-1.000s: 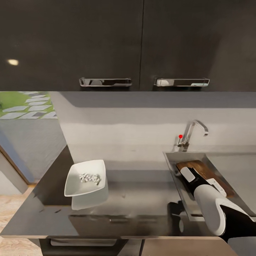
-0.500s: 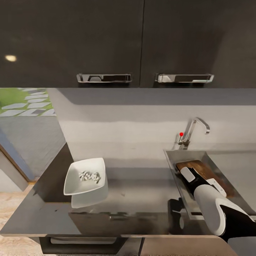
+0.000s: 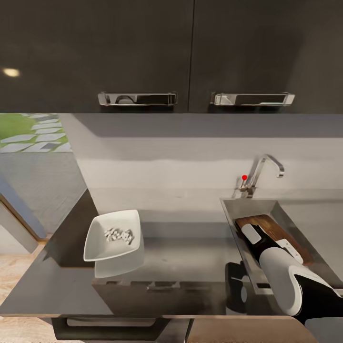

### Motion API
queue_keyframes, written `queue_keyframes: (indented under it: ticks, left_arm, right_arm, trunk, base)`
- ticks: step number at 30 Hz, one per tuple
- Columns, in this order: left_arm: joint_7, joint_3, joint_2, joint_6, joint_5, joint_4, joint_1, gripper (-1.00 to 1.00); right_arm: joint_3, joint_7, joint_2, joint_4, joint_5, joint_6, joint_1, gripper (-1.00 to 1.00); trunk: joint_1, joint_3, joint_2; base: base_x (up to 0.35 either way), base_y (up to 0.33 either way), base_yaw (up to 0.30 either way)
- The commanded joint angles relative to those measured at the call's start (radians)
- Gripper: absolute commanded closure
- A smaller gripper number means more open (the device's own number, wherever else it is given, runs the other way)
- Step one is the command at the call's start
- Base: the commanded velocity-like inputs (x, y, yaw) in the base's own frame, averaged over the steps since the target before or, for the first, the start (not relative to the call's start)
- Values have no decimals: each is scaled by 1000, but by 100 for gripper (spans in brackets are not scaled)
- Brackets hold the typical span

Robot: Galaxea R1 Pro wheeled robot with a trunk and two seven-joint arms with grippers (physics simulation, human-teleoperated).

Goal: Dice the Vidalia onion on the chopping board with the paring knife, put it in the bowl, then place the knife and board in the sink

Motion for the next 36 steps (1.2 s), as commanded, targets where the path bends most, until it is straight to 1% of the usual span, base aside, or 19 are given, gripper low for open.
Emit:
queue_keyframes:
  ticks: [1, 9, 14, 15, 31, 34, 36]
  left_arm:
    - [7, -8, 1, -2, 10, -1, 0, -100]
    - [7, -8, 1, -2, 10, -1, 0, -100]
    - [7, -8, 1, -2, 10, 0, 0, -100]
    - [7, -8, 1, -2, 10, 0, 0, -100]
    - [7, -8, 1, -2, 10, 0, 1, -100]
    - [7, -8, 1, -2, 10, 0, 1, -100]
    - [7, -8, 1, -2, 10, 0, 0, -100]
  right_arm:
    - [3, -2, 0, -1, -8, -10, -1, 100]
    - [3, -2, 0, -1, -8, -10, -1, 100]
    - [2, -2, -1, -2, -9, -10, -1, 100]
    - [2, -2, -1, -2, -9, -10, -1, -100]
    - [3, -2, -1, -16, -11, -9, -1, -100]
    - [6, -4, 1, -54, -12, -4, -1, -100]
    - [10, -6, 5, -116, -11, 9, -1, -100]
  trunk:
    - [0, -3, -2]
    - [0, -16, -2]
    - [0, -19, -2]
    - [0, -19, -2]
    - [0, -19, -2]
    - [0, -19, -2]
    - [0, -19, -2]
  base:
    - [0, 0, 0]
    - [0, 0, 0]
    - [0, 0, 0]
    - [0, 0, 0]
    - [0, 0, 0]
    - [0, 0, 0]
    - [0, 0, 0]
